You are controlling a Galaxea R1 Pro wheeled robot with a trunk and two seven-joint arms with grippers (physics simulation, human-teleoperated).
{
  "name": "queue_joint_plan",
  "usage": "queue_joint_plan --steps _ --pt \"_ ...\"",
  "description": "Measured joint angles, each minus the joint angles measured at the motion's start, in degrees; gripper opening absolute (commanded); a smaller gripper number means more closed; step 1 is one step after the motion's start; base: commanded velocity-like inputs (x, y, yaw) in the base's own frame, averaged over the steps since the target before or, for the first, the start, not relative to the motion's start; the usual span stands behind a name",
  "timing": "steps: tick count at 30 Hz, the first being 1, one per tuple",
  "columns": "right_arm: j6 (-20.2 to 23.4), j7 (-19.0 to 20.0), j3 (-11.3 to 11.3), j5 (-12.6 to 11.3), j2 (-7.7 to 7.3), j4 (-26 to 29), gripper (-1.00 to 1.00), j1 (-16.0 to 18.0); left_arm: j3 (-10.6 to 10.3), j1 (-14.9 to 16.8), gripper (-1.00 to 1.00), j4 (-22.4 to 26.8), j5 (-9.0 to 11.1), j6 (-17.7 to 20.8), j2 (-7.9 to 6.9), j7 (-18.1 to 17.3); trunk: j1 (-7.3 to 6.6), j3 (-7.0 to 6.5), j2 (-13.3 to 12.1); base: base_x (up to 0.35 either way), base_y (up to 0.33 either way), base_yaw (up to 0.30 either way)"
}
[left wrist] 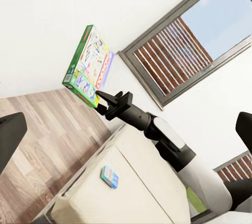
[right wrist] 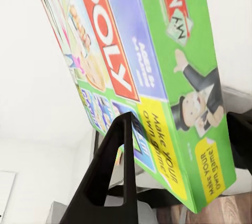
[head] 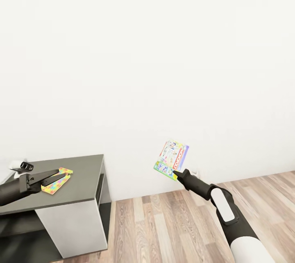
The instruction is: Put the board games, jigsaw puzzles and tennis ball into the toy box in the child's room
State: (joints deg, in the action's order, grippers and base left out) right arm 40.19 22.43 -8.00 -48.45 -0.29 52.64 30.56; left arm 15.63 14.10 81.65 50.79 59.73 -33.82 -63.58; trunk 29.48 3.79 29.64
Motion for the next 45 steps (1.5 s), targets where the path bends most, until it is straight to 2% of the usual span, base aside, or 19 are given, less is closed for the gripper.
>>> queue_joint_plan --steps 7,23,36,45 --pt "-0.03 0.00 0.05 -0.04 0.01 0.08 -1.00 0.02 0.01 0.00 1.00 0.00 0.01 0.01 0.03 0.03 0.00 -0.01 0.01 0.151 -0.003 0.026" --pt "-0.04 -0.05 0.26 -0.04 0.04 0.18 -1.00 0.01 0.01 -0.01 1.00 0.00 0.01 0.01 0.10 0.02 0.00 -0.47 0.01 0.114 0.000 0.195" --pt "-0.09 -0.03 0.24 -0.03 0.07 0.18 -1.00 0.03 -0.08 -0.01 1.00 0.01 0.02 0.01 0.21 0.27 0.01 -0.50 0.00 0.006 0.000 0.013" --pt "-0.14 -0.50 0.30 0.09 0.11 0.15 -1.00 0.01 -0.06 -0.03 1.00 0.01 0.03 0.01 0.24 0.27 0.01 -0.51 0.00 0.000 -0.016 0.252"
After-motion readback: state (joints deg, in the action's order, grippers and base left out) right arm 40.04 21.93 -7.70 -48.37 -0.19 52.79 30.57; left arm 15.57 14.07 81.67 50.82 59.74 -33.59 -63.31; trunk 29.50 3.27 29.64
